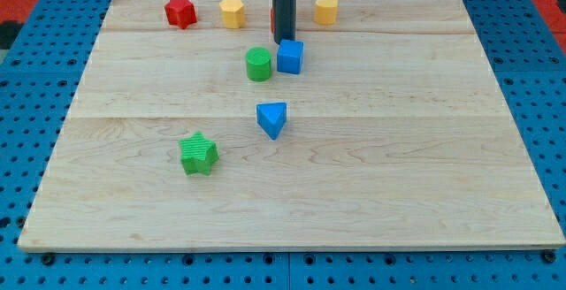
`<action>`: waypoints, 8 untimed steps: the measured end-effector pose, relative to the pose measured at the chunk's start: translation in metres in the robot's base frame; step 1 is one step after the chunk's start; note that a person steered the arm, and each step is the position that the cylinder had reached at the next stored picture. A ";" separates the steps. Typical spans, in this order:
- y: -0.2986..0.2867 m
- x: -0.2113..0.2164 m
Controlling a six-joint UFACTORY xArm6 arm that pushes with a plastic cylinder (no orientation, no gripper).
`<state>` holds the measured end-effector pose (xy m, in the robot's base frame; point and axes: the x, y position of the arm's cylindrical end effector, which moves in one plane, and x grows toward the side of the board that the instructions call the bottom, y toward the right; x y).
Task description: Make a horizontal line with yellow blocks and red circle
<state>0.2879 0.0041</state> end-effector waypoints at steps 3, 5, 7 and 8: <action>-0.009 -0.041; 0.118 -0.004; 0.117 -0.096; 0.099 -0.096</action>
<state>0.1915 0.1033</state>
